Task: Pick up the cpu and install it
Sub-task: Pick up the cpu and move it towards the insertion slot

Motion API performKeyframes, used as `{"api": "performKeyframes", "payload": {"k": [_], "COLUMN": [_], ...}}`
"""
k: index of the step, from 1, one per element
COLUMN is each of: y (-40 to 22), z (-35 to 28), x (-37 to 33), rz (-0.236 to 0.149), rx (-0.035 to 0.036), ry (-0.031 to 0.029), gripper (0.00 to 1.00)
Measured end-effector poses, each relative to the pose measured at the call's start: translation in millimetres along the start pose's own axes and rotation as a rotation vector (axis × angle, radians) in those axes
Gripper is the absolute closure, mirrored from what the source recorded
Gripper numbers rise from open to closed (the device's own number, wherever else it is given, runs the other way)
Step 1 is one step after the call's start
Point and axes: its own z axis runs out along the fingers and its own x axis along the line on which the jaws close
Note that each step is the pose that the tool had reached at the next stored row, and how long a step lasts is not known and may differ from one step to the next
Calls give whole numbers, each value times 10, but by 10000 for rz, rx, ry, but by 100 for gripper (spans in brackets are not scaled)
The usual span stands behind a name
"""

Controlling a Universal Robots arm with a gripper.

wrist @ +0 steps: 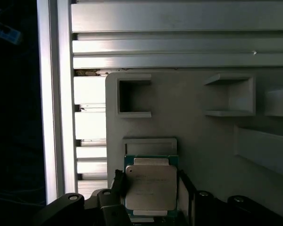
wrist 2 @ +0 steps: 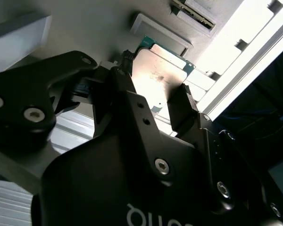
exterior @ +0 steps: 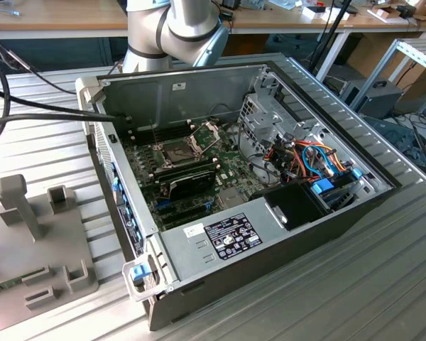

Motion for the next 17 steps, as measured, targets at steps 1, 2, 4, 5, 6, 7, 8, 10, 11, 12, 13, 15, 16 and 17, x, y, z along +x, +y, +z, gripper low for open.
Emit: {"api": "performKeyframes", "payload": {"k": [1, 2, 4, 5, 6, 7, 8, 10, 11, 12, 13, 15, 16, 17], "y": [0, -1, -3, -3, -4, -5, -5, -7, -8, -9, -9, -11, -11, -12], "z": [-27, -62, -133, -164, -195, -243, -271, -365, -398, -426, -456, -529, -558, -599], "x": [0, 0, 0, 0, 0, 0, 0, 0, 0, 0, 1, 1, 0, 1], "rz": [0, 0, 0, 0, 0, 0, 0, 0, 0, 0, 0, 0, 0, 0], "rx": [0, 0, 0, -1, -2, -2, -2, -2, -2, -2, -2, -2, -2, -2], "ry": [-1, 0, 0, 0, 0, 0, 0, 0, -1, 0, 0, 0, 0, 0], "gripper": [45, 45, 45, 45, 45, 45, 45, 45, 45, 45, 45, 45, 45, 45]}}
